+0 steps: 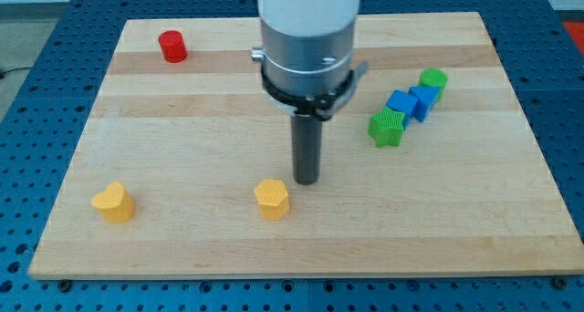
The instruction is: Place the yellow hexagon to the bottom of the green star
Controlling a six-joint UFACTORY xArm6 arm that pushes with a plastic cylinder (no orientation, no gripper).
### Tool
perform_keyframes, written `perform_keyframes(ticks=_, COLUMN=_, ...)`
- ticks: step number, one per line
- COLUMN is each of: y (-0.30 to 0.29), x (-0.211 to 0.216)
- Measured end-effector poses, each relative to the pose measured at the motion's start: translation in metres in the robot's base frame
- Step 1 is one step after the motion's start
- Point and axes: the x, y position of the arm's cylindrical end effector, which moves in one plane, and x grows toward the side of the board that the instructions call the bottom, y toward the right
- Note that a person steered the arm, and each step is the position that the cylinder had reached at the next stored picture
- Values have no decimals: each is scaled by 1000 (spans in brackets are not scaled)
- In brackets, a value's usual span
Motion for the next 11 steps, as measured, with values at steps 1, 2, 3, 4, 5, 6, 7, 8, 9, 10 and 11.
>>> perform_keyframes(ticks=1, y=-44, x=-6)
perform_keyframes(ticks=2, y=-89, x=-6)
perform_keyframes(ticks=3, y=-87, x=20)
perform_keyframes(ticks=4, y=-60, x=31)
perform_keyframes(ticks=5, y=-65, x=45)
perform_keyframes(ticks=6, y=-22, x=54)
perform_keyframes(ticks=7, y=53, x=54)
perform_keyframes(ticks=8, y=55, x=32)
perform_keyframes(ticks=9, y=39, x=19)
perform_keyframes(ticks=10, y=39, x=-1)
perform_keyframes(ticks=11, y=49, x=-1)
